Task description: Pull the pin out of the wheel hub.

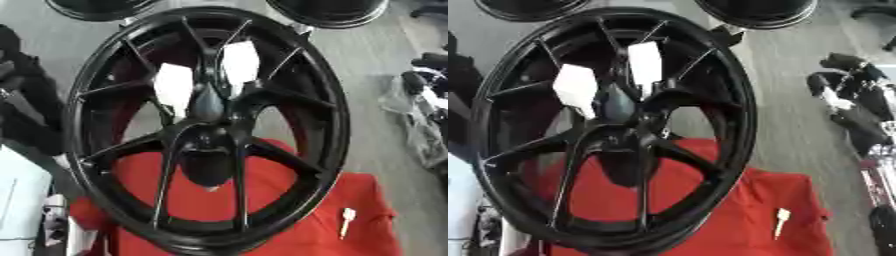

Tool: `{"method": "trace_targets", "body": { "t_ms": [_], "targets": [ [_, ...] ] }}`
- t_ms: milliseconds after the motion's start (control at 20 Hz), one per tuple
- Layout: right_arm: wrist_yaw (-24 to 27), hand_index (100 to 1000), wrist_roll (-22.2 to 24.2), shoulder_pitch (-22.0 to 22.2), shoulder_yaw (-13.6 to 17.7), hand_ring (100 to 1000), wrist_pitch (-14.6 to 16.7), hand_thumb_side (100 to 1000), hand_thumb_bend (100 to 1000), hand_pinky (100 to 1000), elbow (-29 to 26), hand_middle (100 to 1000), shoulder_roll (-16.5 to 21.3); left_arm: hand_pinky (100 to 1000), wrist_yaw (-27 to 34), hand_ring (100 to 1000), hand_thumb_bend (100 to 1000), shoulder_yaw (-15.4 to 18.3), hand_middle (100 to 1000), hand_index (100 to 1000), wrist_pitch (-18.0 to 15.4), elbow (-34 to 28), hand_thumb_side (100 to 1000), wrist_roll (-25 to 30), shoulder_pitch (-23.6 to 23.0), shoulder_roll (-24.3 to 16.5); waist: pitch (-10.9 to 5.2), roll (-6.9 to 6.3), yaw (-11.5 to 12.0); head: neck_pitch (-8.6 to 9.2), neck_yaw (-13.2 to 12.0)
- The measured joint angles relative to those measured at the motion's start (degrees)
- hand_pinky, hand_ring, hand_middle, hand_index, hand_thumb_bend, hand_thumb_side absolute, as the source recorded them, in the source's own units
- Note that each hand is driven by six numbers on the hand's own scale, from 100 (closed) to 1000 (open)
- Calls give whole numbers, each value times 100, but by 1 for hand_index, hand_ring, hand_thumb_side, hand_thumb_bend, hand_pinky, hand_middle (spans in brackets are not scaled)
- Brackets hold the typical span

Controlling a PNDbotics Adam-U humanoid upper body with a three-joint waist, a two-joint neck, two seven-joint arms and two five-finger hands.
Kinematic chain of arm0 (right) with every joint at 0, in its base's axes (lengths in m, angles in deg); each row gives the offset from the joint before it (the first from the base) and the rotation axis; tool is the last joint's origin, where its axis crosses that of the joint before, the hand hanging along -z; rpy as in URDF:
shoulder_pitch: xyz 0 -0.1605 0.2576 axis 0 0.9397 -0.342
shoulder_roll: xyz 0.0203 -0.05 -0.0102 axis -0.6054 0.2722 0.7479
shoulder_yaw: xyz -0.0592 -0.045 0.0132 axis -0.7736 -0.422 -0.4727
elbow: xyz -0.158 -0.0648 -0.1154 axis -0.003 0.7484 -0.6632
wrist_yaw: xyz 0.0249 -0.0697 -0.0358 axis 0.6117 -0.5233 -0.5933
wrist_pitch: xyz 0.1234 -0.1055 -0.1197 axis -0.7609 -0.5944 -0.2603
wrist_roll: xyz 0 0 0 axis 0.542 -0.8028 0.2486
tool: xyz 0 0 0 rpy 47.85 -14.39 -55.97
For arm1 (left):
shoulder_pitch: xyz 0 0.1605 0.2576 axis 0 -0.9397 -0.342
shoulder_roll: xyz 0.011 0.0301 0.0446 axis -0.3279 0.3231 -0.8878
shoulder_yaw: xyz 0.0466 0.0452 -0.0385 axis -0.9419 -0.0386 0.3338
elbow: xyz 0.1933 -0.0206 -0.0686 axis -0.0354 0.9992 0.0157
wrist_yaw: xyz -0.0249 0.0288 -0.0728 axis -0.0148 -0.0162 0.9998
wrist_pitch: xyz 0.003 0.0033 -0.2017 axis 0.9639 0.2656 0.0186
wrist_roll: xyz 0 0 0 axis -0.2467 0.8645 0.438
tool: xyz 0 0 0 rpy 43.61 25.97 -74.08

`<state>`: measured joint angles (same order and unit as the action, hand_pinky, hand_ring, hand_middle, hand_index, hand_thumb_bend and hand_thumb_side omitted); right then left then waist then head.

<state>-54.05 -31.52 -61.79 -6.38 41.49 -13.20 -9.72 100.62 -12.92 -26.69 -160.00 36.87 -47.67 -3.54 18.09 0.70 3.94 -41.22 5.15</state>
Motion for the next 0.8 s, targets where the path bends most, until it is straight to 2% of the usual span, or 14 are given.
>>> {"method": "trace_targets", "body": {
  "t_ms": [500,800],
  "targets": [
    [22,758,-10,-174,-5,738,-11,204,445,914,22,731,37,774,-97,827,157,-4,791,840,-30,-106,816,-30,6,-1,1,9,32,0,-10],
    [195,778,2,-511,-82,766,0,214,452,921,-25,761,478,773,-103,825,157,-3,788,839,-14,-107,817,-58,-57,-9,-12,49,-13,-53,-13]
  ]
}}
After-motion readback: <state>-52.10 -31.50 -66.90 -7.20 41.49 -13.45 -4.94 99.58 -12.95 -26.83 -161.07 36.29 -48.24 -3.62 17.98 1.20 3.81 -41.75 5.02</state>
